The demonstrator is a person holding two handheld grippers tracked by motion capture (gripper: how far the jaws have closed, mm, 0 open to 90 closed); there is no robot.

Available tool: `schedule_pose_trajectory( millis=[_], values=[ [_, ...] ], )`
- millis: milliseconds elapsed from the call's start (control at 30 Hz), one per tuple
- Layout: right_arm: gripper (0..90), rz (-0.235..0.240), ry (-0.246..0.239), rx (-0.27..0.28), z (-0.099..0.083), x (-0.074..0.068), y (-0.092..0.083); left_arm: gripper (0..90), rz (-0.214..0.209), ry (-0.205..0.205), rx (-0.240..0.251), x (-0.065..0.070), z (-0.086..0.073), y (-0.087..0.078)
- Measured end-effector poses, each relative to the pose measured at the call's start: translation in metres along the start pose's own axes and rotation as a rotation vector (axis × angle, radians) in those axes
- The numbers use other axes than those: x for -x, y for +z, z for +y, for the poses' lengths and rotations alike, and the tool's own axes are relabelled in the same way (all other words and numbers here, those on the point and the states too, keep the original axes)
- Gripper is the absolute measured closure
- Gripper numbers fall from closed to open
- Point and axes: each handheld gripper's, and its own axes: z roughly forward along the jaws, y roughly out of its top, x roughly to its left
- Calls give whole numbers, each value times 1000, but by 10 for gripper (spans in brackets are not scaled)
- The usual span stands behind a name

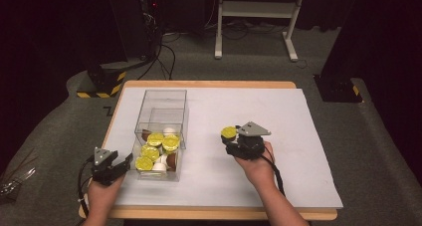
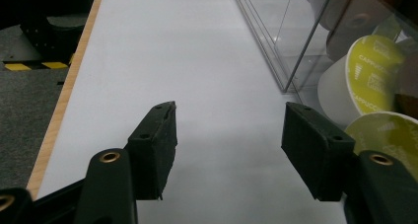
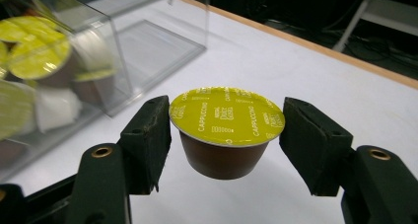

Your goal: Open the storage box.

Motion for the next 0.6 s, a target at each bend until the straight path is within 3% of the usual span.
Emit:
schedule_pose_trajectory(
  millis=[600],
  values=[
    [373, -127, 86, -50, -44, 59, -9, 387, -1, 0, 6, 1, -1, 0]
  ],
)
